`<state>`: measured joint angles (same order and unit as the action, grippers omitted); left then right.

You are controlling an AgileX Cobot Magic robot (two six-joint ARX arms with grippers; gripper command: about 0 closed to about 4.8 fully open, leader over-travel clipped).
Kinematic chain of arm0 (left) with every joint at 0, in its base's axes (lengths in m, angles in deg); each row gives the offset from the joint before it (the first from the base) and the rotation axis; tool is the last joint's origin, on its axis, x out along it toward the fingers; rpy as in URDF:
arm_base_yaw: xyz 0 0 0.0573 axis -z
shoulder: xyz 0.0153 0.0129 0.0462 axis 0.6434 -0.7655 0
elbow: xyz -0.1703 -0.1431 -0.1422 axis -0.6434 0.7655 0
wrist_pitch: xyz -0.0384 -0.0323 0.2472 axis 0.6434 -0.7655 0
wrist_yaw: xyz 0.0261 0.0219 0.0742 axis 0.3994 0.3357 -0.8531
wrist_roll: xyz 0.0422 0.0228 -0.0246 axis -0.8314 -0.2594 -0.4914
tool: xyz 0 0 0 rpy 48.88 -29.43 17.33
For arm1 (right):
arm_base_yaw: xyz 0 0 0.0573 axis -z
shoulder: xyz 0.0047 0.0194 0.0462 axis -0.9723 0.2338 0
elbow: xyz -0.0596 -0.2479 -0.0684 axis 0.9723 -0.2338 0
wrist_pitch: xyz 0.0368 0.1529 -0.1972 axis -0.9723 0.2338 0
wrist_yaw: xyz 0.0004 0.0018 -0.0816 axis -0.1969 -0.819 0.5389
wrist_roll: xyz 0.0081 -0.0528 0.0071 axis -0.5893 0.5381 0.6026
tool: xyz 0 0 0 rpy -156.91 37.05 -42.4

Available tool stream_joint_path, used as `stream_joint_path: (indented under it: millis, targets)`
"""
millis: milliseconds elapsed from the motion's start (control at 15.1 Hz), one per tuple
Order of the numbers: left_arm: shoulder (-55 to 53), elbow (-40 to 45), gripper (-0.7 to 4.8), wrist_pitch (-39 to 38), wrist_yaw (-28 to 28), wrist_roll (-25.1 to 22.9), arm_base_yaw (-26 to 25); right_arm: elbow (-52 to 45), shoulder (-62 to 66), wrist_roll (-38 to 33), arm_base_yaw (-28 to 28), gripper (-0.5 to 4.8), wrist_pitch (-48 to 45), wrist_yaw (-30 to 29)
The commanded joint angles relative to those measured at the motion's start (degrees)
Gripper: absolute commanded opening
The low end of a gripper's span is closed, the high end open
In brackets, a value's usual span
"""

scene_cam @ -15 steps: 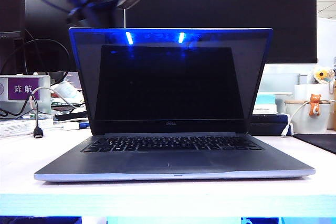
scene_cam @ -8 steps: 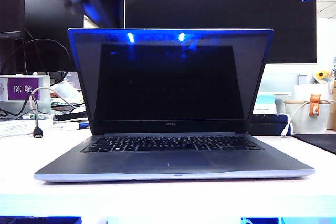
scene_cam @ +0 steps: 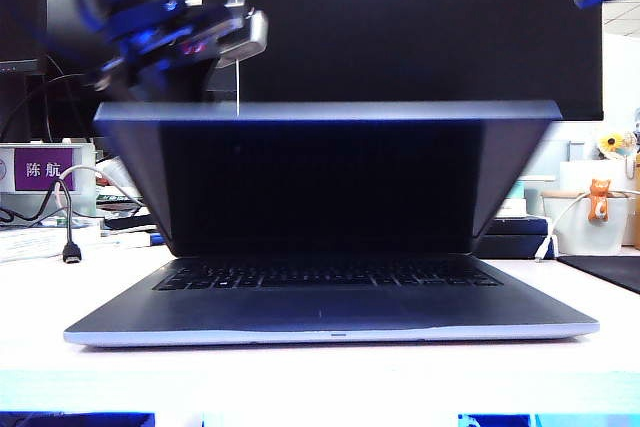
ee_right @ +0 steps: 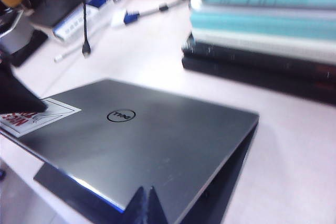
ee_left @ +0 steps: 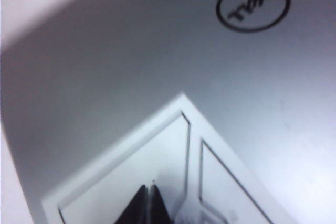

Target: Close the lid of the gray laptop.

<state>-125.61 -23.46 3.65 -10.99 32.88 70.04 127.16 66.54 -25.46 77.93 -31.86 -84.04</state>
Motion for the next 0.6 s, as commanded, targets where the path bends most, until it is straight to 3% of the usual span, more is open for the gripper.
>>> stream_joint_path:
  millis: [66, 398, 596]
  targets:
    - [8.1, 6.4, 0.16, 5.2, -0.6, 2.6, 1.5, 0.3, -0.1, 2.6, 0.0, -0.05, 0.8, -0.1]
    - [11.0, 16.9, 0.16, 12.5, -0.4, 6.1, 1.8, 0.3, -0.1, 2.6, 0.0, -0.05, 0.8, -0.1]
    - [14.0, 22.0, 0.16, 18.3, -1.2, 8.8, 4.7, 0.3, -0.2, 2.6, 0.0, -0.05, 1.8, -0.1]
